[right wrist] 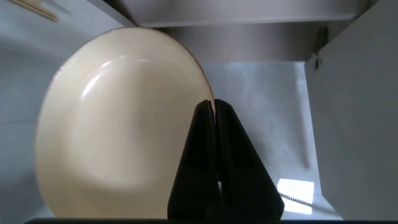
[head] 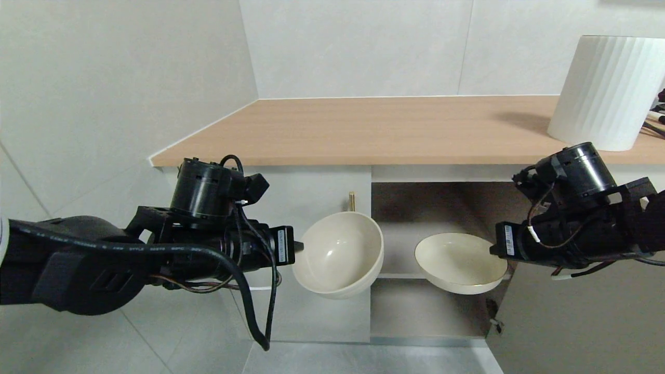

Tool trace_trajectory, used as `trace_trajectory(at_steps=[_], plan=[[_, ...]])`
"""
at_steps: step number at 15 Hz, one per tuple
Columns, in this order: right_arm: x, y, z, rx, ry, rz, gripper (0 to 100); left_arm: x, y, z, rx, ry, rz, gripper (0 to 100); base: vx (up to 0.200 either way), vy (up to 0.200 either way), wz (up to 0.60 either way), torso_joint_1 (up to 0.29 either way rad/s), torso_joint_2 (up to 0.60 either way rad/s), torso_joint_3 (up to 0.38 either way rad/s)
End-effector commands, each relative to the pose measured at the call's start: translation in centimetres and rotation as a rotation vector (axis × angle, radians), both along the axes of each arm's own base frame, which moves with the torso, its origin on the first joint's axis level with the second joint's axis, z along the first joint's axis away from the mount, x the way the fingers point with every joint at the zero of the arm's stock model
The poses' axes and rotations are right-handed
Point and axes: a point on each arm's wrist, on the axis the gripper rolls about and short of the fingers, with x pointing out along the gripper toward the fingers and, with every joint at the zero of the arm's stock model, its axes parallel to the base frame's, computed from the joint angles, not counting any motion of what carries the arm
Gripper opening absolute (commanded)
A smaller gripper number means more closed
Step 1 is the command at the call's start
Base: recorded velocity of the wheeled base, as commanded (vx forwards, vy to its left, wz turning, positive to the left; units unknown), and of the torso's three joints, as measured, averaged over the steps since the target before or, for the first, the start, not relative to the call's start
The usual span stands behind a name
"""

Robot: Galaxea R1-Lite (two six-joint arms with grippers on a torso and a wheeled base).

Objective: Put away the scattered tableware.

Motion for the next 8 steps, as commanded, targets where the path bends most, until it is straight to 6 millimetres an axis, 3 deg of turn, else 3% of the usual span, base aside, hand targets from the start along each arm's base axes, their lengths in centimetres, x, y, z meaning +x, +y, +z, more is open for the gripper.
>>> trace_trajectory(at_steps=[1, 3, 8], plan=[[0.09, 0.09, -0.17, -0.002, 0.005, 0.002, 0, 0.02, -0.01, -0.02, 0.0, 0.0, 0.0, 0, 0.0, 0.0, 0.0, -0.071, 0.44, 0.354], [0.15, 0.12, -0.34, -0.005, 0.011, 0.002, 0, 0.02, -0.01, -0.02, 0.0, 0.0, 0.0, 0, 0.0, 0.0, 0.0, -0.034, 0.2, 0.151], [0.66, 0.43, -1.06, -0.012, 0.033, 0.006, 0, 0.04, -0.02, -0.06, 0.001, 0.002, 0.0, 0, 0.0, 0.0, 0.0, -0.009, 0.03, 0.018]])
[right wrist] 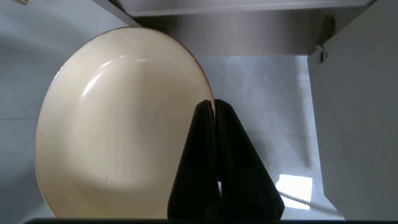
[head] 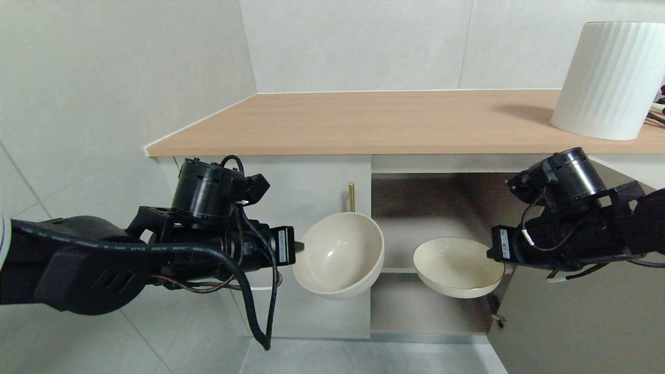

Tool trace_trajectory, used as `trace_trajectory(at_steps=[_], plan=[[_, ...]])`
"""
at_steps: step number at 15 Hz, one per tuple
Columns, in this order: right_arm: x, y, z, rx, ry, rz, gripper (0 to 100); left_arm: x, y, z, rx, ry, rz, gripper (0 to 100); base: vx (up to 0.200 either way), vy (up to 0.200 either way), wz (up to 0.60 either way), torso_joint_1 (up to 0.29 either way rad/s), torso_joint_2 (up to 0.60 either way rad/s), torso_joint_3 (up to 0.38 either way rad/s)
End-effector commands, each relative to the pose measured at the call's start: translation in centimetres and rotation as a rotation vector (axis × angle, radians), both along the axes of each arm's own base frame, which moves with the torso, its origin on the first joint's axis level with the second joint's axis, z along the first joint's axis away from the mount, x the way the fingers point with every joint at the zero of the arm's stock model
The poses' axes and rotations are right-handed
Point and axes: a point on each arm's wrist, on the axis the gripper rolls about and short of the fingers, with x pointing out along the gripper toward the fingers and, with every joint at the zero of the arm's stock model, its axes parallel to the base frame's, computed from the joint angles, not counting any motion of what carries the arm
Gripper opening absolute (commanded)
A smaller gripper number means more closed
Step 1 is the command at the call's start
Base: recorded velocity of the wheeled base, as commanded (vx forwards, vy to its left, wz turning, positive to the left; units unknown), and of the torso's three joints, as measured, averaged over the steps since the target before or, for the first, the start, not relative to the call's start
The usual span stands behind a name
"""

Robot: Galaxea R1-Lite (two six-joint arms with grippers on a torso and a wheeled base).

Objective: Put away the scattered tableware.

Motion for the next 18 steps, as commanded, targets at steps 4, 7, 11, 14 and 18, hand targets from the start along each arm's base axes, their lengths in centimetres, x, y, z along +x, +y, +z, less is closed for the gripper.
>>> trace_trajectory(at_steps=[4, 7, 11, 14, 18], plan=[[2.3, 2.5, -5.4, -0.025, 0.055, 0.043, 0, 0.1, -0.1, -0.2, 0.002, 0.006, 0.001, 0, 0.0, 0.0, 0.0, 0.0, 0.0, 0.0], [4.5, 3.6, -10.8, -0.053, 0.027, 0.017, 0, 0.1, -0.1, -0.2, 0.002, 0.007, 0.001, 0, 0.0, 0.0, 0.0, 0.0, 0.0, 0.0], [7.1, 3.7, -14.4, -0.044, -0.053, -0.047, 0, 0.1, -0.1, -0.3, 0.003, 0.011, 0.0, 0, 0.0, 0.0, 0.0, 0.0, 0.0, 0.0], [8.9, 2.9, -16.2, -0.059, -0.129, -0.125, 0, 0.1, -0.3, -0.5, 0.007, 0.017, -0.008, 0, 0.0, 0.0, 0.0, 0.0, 0.0, 0.0], [10.8, 1.9, -17.6, -0.091, -0.148, -0.201, 0, 0.2, -0.7, -0.9, 0.015, 0.027, -0.013, 0, 0.0, 0.0, 0.0, 0.0, 0.0, 0.0]])
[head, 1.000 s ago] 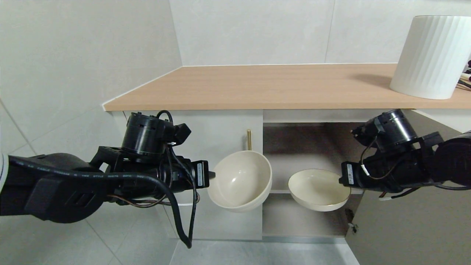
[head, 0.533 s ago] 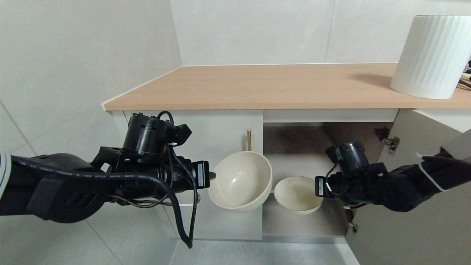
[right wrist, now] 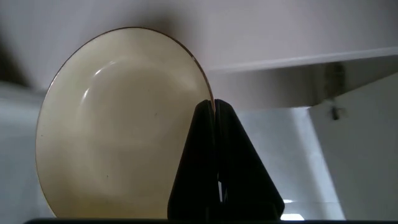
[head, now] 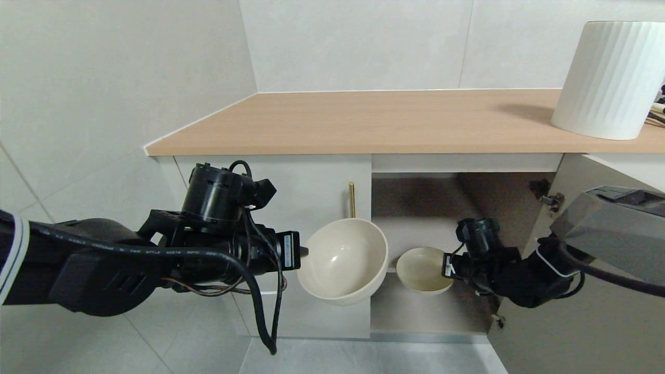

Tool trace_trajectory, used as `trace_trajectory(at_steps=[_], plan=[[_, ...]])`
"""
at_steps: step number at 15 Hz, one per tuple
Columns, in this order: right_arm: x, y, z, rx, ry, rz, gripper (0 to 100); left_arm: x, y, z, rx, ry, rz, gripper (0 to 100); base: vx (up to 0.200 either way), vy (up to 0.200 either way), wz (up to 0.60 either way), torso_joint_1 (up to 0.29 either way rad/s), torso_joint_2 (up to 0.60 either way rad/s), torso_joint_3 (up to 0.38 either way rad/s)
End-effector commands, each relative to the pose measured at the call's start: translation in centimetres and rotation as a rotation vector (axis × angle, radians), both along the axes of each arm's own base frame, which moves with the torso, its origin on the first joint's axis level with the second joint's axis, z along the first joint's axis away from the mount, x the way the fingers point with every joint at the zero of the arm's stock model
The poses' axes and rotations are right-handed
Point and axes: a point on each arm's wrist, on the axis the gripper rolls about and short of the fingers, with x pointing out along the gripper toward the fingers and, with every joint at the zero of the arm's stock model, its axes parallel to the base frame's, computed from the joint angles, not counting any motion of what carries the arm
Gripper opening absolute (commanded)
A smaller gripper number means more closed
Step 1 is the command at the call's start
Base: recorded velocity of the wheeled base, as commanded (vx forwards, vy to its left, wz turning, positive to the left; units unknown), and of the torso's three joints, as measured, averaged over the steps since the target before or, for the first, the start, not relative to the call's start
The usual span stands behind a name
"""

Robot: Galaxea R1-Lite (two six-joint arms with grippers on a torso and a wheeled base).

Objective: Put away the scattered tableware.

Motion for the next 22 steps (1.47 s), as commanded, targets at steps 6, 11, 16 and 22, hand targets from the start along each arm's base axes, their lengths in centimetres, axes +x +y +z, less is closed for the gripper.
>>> trace_trajectory(at_steps=[6, 11, 16, 22], plan=[[3.2, -0.6, -2.8, -0.028, -0.016, -0.108, 0, 0.3, -0.2, -0.7, 0.012, 0.02, 0.0, 0, 0.0, 0.0, 0.0, 0.0, 0.0, 0.0], [5.6, -0.3, -4.3, -0.064, -0.064, -0.18, 0, 0.3, -0.4, -0.9, 0.015, 0.025, -0.006, 0, 0.0, 0.0, 0.0, 0.0, 0.0, 0.0], [7.5, -0.2, -4.5, -0.041, -0.104, -0.205, 0, 0.4, -0.6, -1.3, 0.021, 0.037, -0.007, 0, 0.0, 0.0, 0.0, 0.0, 0.0, 0.0], [9.3, -0.4, -4.3, -0.031, -0.133, -0.224, 0, 0.5, -0.8, -1.7, 0.026, 0.045, -0.012, 0, 0.0, 0.0, 0.0, 0.0, 0.0, 0.0]])
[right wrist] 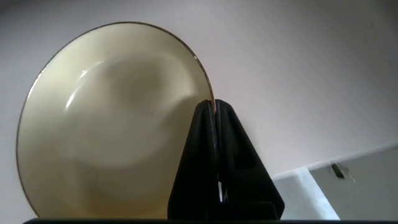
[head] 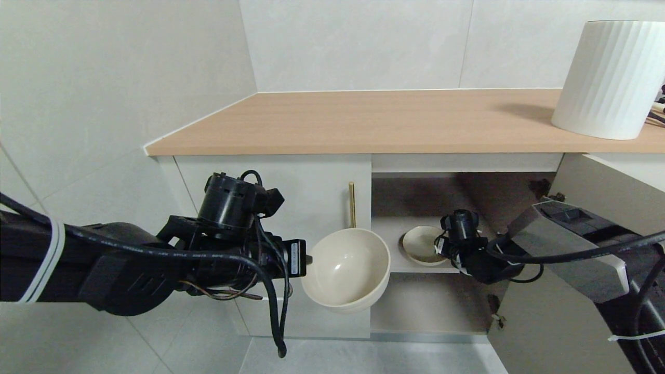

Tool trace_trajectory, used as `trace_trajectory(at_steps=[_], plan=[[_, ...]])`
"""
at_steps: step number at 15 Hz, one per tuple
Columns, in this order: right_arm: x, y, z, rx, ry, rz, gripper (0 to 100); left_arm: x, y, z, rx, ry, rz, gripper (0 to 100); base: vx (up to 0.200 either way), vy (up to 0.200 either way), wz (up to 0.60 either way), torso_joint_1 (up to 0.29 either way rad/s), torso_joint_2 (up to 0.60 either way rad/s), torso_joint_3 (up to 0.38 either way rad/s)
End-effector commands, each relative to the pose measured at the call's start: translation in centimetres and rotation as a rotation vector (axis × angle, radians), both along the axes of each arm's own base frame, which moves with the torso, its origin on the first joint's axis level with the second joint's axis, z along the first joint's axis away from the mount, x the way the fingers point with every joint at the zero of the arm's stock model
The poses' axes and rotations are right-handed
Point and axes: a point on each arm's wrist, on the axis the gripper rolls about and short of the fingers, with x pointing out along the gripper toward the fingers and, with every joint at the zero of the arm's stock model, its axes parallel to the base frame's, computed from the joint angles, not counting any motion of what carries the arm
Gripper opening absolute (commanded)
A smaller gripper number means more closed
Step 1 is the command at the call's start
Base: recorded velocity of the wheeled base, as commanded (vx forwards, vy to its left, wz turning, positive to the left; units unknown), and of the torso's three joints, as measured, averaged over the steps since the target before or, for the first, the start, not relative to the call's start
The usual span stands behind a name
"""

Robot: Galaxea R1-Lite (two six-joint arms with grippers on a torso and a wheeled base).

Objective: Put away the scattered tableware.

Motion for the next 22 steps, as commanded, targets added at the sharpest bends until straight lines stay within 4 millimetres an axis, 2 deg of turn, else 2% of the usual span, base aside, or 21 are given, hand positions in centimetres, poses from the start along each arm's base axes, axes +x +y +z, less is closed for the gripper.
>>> trace_trajectory(at_steps=[1, 5, 12, 13, 16, 17, 19, 22], plan=[[0.4, -0.2, -0.4, 0.001, -0.002, -0.007, 0, 0.0, -0.2, -0.2, 0.002, 0.005, -0.004, 0, 0.0, 0.0, 0.0, 0.0, 0.0, 0.0], [1.5, -0.6, -0.3, 0.001, -0.013, -0.025, 0, 0.1, -0.3, -0.3, 0.005, 0.007, -0.005, 0, 0.0, 0.0, 0.0, 0.0, 0.0, 0.0], [2.0, -0.9, 0.0, 0.007, -0.03, -0.035, 0, 0.1, -0.5, -0.6, 0.008, 0.015, -0.01, 0, 0.0, 0.0, 0.0, 0.0, 0.0, 0.0], [2.1, -0.9, 0.1, 0.008, -0.036, -0.035, 100, 0.1, -0.5, -0.7, 0.01, 0.018, -0.01, 0, 0.0, 0.0, 0.0, 0.0, 0.0, 0.0], [2.1, -0.9, 0.6, 0.019, -0.048, -0.039, 100, 0.1, -0.6, -0.7, 0.01, 0.018, -0.011, 0, 0.0, 0.0, 0.0, 0.0, 0.0, 0.0], [1.9, -0.9, 1.5, 0.033, -0.06, -0.051, 100, 0.2, -0.7, -0.9, 0.013, 0.023, -0.014, 0, 0.0, 0.0, 0.0, 0.0, 0.0, 0.0], [-0.5, -1.2, 4.0, 0.032, -0.033, -0.047, 100, 0.3, -1.2, -1.4, 0.025, 0.031, -0.019, 0, 0.0, 0.0, 0.0, 0.0, 0.0, 0.0], [-6.2, -0.1, 8.9, 0.084, 0.0, 0.105, 100, 0.5, -3.1, -3.3, 0.083, 0.055, -0.028, 0, 0.0, 0.0, 0.0, 0.0, 0.0, 0.0]])
